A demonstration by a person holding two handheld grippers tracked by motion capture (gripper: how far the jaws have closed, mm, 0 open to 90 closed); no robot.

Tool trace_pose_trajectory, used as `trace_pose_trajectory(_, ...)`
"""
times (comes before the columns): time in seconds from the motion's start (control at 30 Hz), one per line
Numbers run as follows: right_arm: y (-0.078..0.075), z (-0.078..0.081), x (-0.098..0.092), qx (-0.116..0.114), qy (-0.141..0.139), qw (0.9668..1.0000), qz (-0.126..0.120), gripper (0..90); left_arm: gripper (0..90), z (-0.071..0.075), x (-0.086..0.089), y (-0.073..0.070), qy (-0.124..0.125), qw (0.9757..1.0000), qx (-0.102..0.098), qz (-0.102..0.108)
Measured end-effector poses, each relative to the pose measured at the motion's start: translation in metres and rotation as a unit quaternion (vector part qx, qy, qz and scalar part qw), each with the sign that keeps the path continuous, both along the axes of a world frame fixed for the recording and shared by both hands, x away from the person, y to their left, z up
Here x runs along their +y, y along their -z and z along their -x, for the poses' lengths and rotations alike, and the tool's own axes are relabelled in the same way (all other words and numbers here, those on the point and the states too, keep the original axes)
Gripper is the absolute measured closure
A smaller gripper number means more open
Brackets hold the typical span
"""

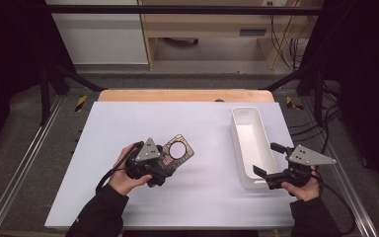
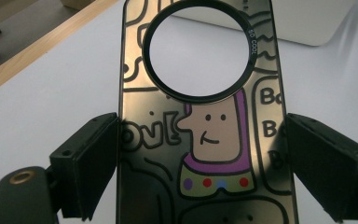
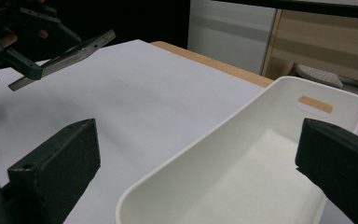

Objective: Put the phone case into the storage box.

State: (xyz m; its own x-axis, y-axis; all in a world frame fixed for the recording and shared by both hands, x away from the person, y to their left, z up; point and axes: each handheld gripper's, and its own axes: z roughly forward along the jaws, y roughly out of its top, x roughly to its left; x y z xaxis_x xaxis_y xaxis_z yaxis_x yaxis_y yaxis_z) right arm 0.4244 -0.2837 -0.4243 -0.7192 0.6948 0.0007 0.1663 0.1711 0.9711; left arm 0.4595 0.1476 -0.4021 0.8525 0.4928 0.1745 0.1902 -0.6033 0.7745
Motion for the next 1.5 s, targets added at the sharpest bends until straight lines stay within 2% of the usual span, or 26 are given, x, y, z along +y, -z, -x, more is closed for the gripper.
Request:
trace_pose_trajectory(0.47,-0.002,0.002,0.017,-0.004,-0.031,0.9990,0.031,0.4,11.4,0.009,-0.014,0.000,0.028,0.9996,-0.003,-0.009)
trace_pose_trajectory(0.77,-0.006,0.005,0.031,-0.009,-0.058,0.9968,0.054,0.4,11.4,0.013,-0.024,0.002,0.044,0.9989,-0.001,-0.013)
trace_pose_trajectory(1.17,-0.010,0.009,0.052,-0.016,-0.095,0.9913,0.089,0.4,11.4,0.020,-0.035,0.001,0.066,0.9977,0.000,-0.018)
trace_pose_trajectory(1.23,-0.010,0.010,0.058,-0.016,-0.106,0.9893,0.099,0.4,11.4,0.021,-0.038,0.001,0.070,0.9973,0.000,-0.022)
trace_pose_trajectory(1.5,-0.012,0.010,0.070,-0.018,-0.127,0.9852,0.113,0.5,11.4,0.026,-0.044,-0.001,0.085,0.9959,-0.004,-0.031)
